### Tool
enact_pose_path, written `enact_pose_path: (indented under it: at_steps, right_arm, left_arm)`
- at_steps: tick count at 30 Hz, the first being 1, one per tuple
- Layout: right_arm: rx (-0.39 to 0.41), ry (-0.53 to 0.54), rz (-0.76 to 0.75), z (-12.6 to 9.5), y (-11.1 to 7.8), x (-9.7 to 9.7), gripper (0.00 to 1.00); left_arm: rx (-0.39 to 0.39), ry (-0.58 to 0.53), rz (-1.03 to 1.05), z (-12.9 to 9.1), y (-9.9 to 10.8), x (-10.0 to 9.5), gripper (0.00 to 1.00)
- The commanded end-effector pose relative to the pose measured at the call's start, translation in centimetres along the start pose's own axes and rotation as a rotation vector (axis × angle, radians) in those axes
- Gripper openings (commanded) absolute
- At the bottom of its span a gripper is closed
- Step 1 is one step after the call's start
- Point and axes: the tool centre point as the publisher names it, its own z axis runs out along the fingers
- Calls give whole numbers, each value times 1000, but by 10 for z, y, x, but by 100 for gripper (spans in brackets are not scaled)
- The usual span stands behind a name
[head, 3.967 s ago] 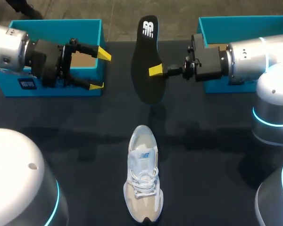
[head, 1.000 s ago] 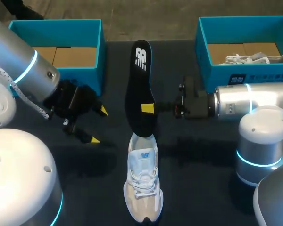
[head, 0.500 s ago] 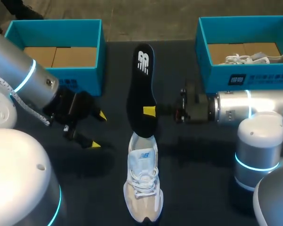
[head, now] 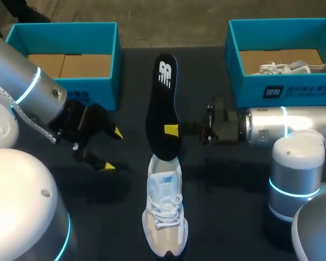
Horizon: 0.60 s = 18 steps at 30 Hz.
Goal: Take the shoe out of the shoebox, open the shoe tongue, remove and reinsert the insole, then place the shoe into the shoebox
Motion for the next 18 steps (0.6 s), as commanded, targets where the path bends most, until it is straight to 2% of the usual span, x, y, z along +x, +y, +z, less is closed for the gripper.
enact_pose_path:
  at_steps: [1,18]
  right_arm:
    - [-15,2,-8,2,-7,0,0]
    - [-4,37,-69,6,-29,0,0]
  left_arm:
    - [-24,14,-8,12,0,-2,100]
    - [-47,95,-46,46,0,6,100]
